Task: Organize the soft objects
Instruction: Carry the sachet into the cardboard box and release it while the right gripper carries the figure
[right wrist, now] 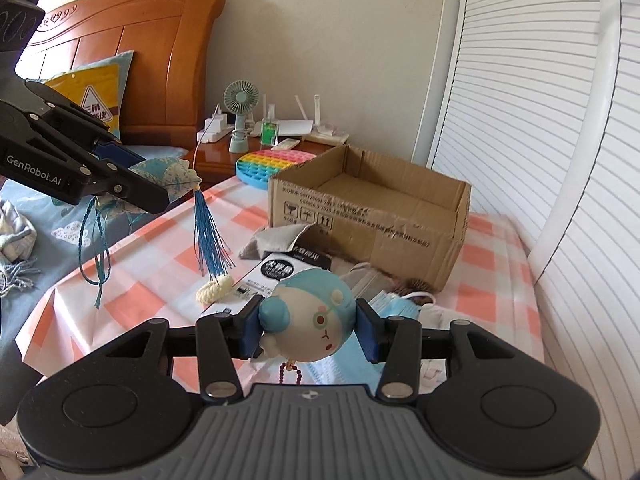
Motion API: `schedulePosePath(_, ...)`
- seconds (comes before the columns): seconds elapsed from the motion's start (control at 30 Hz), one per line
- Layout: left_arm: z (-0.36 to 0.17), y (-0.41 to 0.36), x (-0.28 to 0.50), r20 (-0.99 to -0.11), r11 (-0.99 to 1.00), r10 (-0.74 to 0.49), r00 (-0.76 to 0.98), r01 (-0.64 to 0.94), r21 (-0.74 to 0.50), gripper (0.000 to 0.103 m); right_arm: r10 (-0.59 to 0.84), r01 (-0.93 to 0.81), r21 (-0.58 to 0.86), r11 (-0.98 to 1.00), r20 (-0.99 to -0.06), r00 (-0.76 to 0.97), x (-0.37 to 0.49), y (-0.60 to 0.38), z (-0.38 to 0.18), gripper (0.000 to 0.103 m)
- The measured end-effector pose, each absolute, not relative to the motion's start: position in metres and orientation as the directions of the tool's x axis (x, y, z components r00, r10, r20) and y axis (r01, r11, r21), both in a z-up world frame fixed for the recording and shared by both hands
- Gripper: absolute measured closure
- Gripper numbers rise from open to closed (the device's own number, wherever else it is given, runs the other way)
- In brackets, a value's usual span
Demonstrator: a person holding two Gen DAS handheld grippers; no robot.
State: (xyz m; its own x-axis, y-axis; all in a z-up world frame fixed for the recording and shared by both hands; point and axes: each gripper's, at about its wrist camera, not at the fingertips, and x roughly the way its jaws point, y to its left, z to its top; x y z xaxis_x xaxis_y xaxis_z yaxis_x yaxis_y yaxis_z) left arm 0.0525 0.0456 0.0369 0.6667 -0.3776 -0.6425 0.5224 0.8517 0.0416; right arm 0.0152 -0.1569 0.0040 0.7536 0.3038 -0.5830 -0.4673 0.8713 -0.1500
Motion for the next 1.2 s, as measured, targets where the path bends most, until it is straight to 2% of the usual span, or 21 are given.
schedulePosePath(0.5, 0.067, 0.022, 0.105, -0.602, 0.837, -0.397, 0.693, 0.542, 0.072, 0.076, 0.328, -0.477, -0.141, 0.867, -0.558, 0.762, 0.03, -0.159, 0.035, 0.05)
schedulePosePath(0.87, 0.081, -0.003, 0.187, -0.584, 0.854, -0.357, 0.729, 0.508, 0.112, 0.076, 0.302, -0.46, -0.166, 0.872, -0.557, 0.773, 0.047, -0.161, 0.04, 0.051)
schedulePosePath(1.13, 0.065, -0.015, 0.255, -0.608, 0.874, -0.31, 0.731, 0.471, 0.121, 0.076, 0.283, -0.443, -0.179, 0.878, -0.552, 0.785, 0.074, -0.165, 0.045, 0.05)
schedulePosePath(1.17, 0.061, -0.015, 0.261, -0.609, 0.877, -0.304, 0.732, 0.465, 0.121, 0.075, 0.28, -0.441, -0.181, 0.879, -0.553, 0.785, 0.079, -0.165, 0.045, 0.05)
schedulePosePath(1.2, 0.057, -0.016, 0.268, -0.605, 0.88, -0.298, 0.738, 0.458, 0.125, 0.069, 0.276, -0.438, -0.183, 0.88, -0.554, 0.786, 0.083, -0.166, 0.045, 0.05)
